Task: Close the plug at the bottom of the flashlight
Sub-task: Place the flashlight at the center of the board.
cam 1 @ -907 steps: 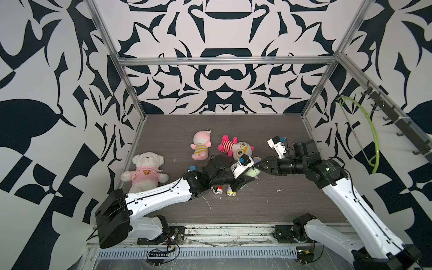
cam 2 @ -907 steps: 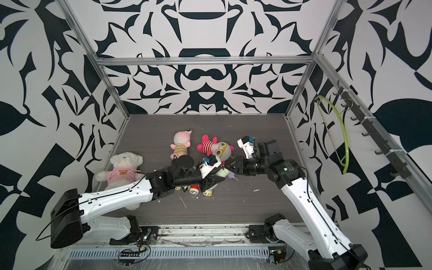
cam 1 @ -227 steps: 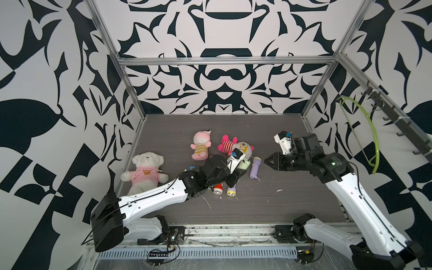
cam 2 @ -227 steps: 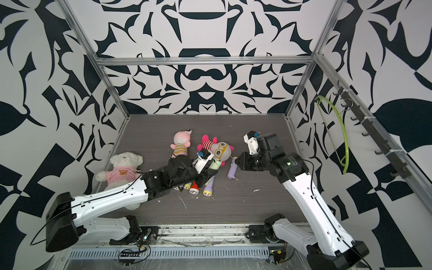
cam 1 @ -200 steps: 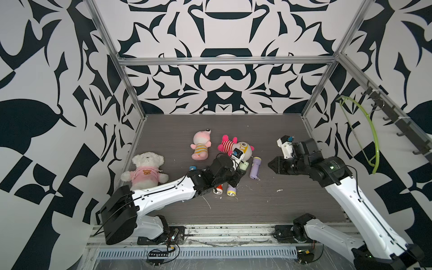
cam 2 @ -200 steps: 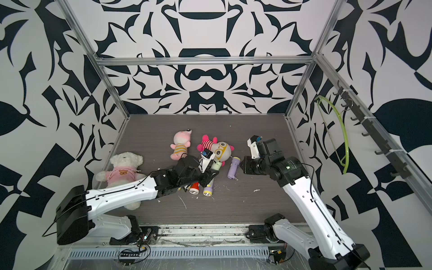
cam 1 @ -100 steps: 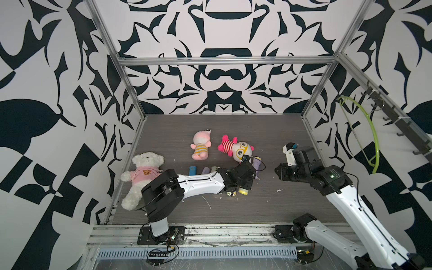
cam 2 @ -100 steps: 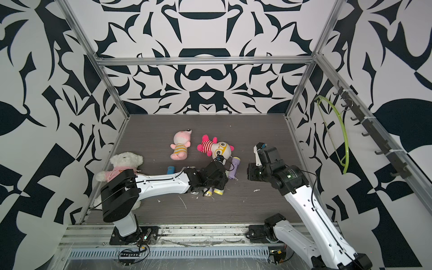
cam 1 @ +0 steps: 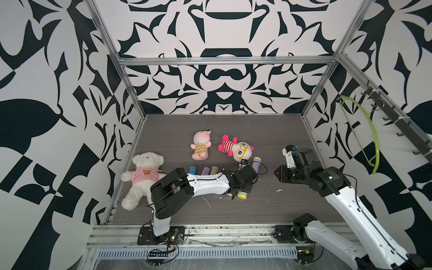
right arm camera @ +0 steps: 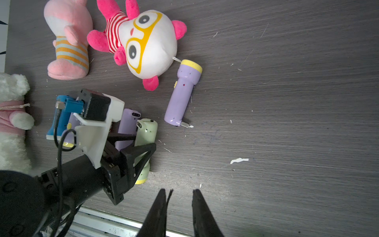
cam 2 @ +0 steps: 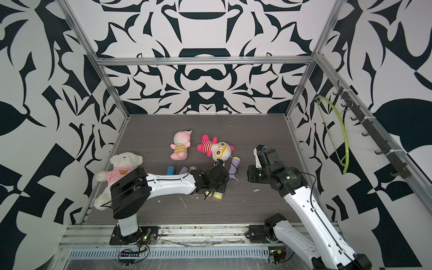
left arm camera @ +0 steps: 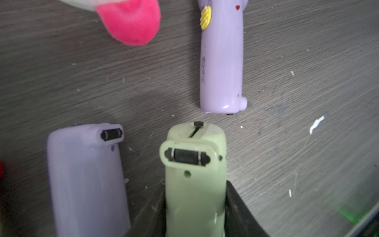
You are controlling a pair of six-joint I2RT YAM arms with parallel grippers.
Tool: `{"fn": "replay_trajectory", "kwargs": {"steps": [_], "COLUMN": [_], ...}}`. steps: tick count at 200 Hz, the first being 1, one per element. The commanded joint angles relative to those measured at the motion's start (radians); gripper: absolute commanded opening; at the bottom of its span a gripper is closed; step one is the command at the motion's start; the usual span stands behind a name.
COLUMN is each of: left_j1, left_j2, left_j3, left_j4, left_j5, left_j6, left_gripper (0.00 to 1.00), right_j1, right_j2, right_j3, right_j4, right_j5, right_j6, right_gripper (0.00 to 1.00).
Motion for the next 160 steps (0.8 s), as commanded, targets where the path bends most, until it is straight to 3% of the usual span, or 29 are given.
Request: {"fn": "replay_trajectory", "kwargs": {"steps": [1,30,101,140,160], "left_j1": [0.008,0.015,0.028,0.044,0.051], "left_j2": [0.023,0.033,-0.077,-0.186,-0.266], "left_j3": [0.021,0.024,0.076,0.038,-0.025], "left_j4": [-0.035,-0.040,-0.077,0.022,0.084], "left_j5": [-0.032,-0.035,-0.086,-0.073,-0.075], "left_j6": [-0.007,-0.007,0.102,0.191,0.229], "left_gripper": [0.51,0.60,0.62,0.62,0.64], "right_j1": [0.000,-0.001,-0.001,0.008,0.068], "right_j2": [-0.014,-0.013,0.056,0.183,0.296], "right_j3": [0.000,-0.007,-0.061,-0.112,-0.102], "right_j4": [0.018,0.023,0.105,0.249,0.319], "right_j5": [0.018,0.022,0.010,-0.035,-0.032], "right_j6": [-0.016,-0.013,0.001,0.040,0.053], "right_gripper": [0.26,0.27,0.28,0.26,0.25]}}
